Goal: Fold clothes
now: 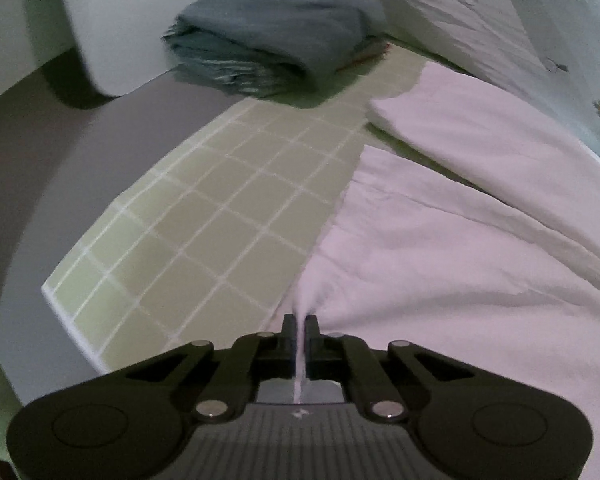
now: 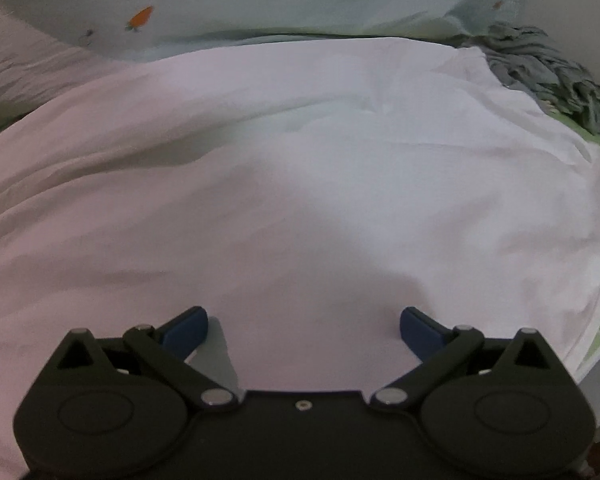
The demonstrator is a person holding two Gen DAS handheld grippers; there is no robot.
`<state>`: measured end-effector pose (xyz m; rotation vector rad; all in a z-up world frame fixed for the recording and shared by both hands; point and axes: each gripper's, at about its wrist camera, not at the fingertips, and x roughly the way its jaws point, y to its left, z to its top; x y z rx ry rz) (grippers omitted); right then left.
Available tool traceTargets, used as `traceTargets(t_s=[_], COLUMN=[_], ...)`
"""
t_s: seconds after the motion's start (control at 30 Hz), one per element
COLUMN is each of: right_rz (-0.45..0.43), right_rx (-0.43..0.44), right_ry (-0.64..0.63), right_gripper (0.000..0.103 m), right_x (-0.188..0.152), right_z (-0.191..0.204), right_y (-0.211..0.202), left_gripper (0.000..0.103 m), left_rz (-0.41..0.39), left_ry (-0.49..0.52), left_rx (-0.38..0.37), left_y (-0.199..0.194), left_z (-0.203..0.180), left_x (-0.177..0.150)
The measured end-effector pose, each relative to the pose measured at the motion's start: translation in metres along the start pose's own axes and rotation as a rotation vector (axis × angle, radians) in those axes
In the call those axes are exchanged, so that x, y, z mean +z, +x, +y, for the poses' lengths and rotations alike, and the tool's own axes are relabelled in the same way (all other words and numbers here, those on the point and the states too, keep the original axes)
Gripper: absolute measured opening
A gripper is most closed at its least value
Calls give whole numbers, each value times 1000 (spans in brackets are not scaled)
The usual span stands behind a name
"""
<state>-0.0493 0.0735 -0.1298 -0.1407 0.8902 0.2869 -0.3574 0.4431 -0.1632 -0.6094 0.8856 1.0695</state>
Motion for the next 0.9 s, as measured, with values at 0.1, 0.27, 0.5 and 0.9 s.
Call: traceTargets(t_s=[0.1, 0.27, 0.5, 0.9], right_rz=[-6, -7, -44, 56], right_rx=[17, 32, 42, 68], right_ry=[-23, -28, -30, 104], right_gripper=[103, 103, 103, 103], right_x=[-5, -5, -7, 25], right_z=[1, -4, -3, -59], right_y=[-3, -2, -1, 5], left_gripper=[5, 10, 44, 87], left_rz=[-5, -1, -8, -110], left_ry=[-17, -19, -35, 123], left_rx=[22, 39, 4, -101], left_y=[-3, -8, -20, -71], left_z=[8, 3, 3, -56], left_x=[-4, -5, -5, -21])
